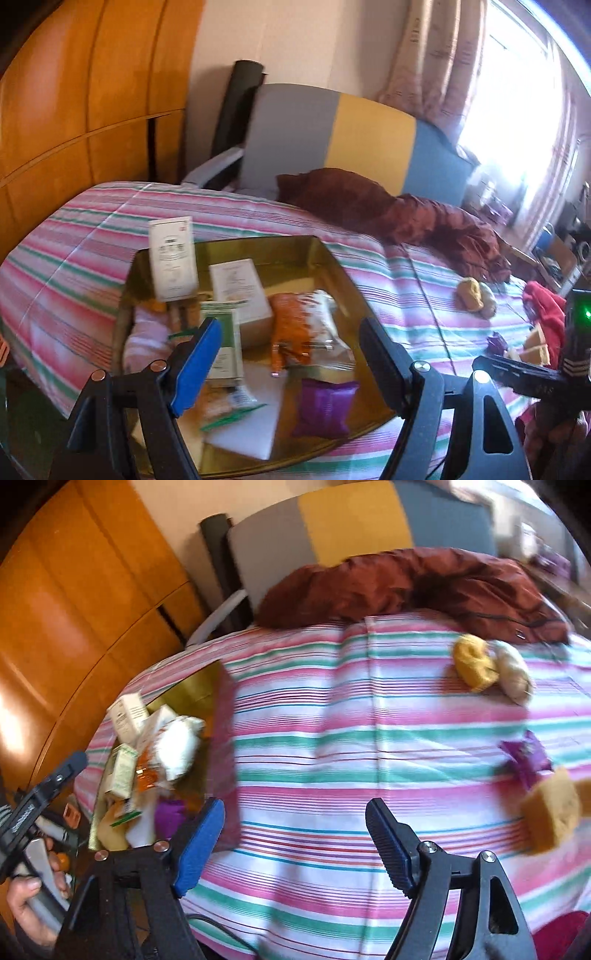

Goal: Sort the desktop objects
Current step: 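Move both tools back to the remaining items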

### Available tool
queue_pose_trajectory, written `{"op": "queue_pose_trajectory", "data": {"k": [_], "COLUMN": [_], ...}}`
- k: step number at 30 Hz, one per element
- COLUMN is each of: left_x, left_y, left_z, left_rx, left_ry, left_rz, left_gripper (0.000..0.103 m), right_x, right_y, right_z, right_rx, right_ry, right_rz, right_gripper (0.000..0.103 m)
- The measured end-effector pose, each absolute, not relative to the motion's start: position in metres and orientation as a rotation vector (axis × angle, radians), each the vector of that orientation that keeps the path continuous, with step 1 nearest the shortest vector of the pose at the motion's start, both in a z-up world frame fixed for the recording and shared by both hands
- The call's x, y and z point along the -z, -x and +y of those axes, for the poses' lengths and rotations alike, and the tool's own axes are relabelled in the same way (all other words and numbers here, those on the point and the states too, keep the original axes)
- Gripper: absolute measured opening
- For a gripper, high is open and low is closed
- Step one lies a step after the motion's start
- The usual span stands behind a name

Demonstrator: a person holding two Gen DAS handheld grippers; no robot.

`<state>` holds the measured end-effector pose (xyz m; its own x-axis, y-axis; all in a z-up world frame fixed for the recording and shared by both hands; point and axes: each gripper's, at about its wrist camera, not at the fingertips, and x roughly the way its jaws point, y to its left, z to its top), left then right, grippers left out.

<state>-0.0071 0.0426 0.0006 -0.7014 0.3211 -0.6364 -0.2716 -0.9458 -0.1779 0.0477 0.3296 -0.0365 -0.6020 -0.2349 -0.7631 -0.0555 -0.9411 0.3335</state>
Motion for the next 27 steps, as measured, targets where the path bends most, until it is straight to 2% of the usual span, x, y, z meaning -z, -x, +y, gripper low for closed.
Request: {"op": "queue_pose_trajectory", "data": {"k": [9,16,25,27], "left_x": [-0.009,-0.015,-0.012,-0.011], "left_y": [0.007,0.004,0.006,0.007], "left_z": [0.081,0.104,0.136,0.146], "left_rx": [-2.545,-2.491,-2.422,-2.405], "left_ry": [0.975,0.961,0.985,0.989], "left_rz": [-0.015,0.015,0.076,0.096], "left_gripper": [0.077,0.077,0.077,0.077], "right_x": [0.034,0.040,0.077,0.081], "right_y": [-0.060,-0.036,-0.018,-0.015], "right_z": [0.413,0.471,0.511,0.508], "right_rx": [2.765,2.813,2.747,2.729], "right_ry": [-1.404,-1.532,-1.608,-1.625], "right_rz": [-0.598,-0.386,-0.428,-0.378], "right_gripper": [0.079,0.079,0.079,0.079]}}
